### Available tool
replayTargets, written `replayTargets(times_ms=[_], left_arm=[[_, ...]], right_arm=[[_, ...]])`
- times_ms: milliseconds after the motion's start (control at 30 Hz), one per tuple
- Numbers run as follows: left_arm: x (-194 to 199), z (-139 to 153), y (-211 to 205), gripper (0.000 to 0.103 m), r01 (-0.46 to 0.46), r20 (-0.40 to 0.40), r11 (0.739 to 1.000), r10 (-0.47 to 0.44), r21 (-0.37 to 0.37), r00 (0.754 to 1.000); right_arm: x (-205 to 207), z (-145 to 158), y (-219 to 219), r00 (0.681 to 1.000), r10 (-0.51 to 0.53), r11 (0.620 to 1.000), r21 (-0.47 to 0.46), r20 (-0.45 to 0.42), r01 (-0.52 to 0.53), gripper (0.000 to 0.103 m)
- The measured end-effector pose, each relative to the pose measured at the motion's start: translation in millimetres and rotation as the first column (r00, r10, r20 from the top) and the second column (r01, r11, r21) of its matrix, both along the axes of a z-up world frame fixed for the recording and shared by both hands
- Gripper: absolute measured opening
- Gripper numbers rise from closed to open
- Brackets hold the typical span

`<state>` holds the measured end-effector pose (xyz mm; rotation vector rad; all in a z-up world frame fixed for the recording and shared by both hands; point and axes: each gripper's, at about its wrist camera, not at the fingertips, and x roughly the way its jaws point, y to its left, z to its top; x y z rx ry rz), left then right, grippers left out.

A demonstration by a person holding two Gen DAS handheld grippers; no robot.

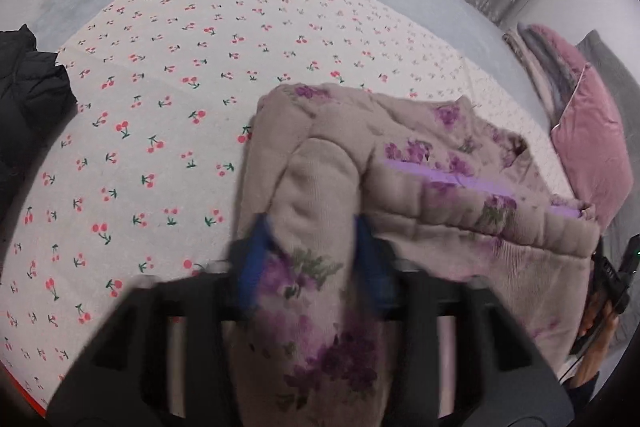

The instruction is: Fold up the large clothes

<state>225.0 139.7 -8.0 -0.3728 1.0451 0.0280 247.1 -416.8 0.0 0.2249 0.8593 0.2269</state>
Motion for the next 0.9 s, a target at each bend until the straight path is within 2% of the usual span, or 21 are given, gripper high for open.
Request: replayTargets(times_ms=[33,100,167,267,367,433,500,567,633,700,767,833,900], left_arm=[[0.0,1.9,-0.6,0.022,-0.012,0.011,1.000,0.012,0.004,1.000],[-2.8,13.3,-3.2,0.015,-0.028,0.048,0.999,0.027,0.025,0.998],[-7.6,32.2,0.5,0.014,-0.070,0.102,0.997,0.067,0.028,0.993],[-4.0,68.3,6.9,0.013,-0.117,0.180,0.993,0.114,0.005,0.977],[9.1,111.4,4.4,0.013,-0.143,0.279,0.989,0.128,0.034,0.952],[26.4,137.4,2.3,0.013,-0.151,0.316,0.987,0.129,0.047,0.940],[47.3,147.2,-0.6,0.013,-0.168,0.326,0.984,0.137,0.067,0.935],[75.7,140.9,-1.8,0.013,-0.195,0.308,0.975,0.156,0.102,0.939],[110.8,112.2,-0.4,0.013,-0.218,0.232,0.968,0.186,0.122,0.955],[135.1,79.3,-6.7,0.013,-0.222,0.175,0.958,0.191,0.179,0.966],[153.2,39.8,-17.3,0.013,-0.205,0.103,0.944,0.184,0.257,0.977],[160.8,10.3,-21.0,0.014,-0.207,0.047,0.934,0.202,0.292,0.978],[164.6,-11.2,-20.4,0.015,-0.214,0.025,0.932,0.216,0.293,0.976]], right_arm=[[0.9,-1.4,2.2,1.000,-0.002,1.000,-0.014,-0.003,0.002,0.026],[-1.7,1.8,0.6,1.000,-0.008,1.000,0.008,0.019,0.008,0.019],[-6.4,14.0,-0.6,0.999,-0.007,1.000,0.016,0.053,0.006,0.015],[-2.9,48.6,-4.3,0.992,-0.024,1.000,0.022,0.124,0.021,0.013],[6.6,87.7,2.2,0.978,-0.033,0.999,0.010,0.206,0.031,0.012],[18.1,113.8,9.5,0.965,-0.037,0.999,-0.011,0.258,0.041,0.012],[31.2,130.1,11.6,0.955,-0.055,0.998,-0.012,0.291,0.061,0.012],[49.0,134.4,10.9,0.951,-0.091,0.995,-0.014,0.296,0.099,0.012],[70.7,122.4,7.9,0.955,-0.137,0.989,-0.014,0.265,0.146,0.012],[95.7,96.5,4.2,0.964,-0.173,0.984,0.001,0.201,0.176,0.012],[121.7,59.1,8.2,0.973,-0.198,0.978,-0.036,0.121,0.203,0.012],[147.4,8.8,13.9,0.976,-0.218,0.970,-0.109,0.014,0.218,0.012],[160.6,-30.3,13.7,0.970,-0.236,0.965,-0.129,-0.062,0.227,0.012]])
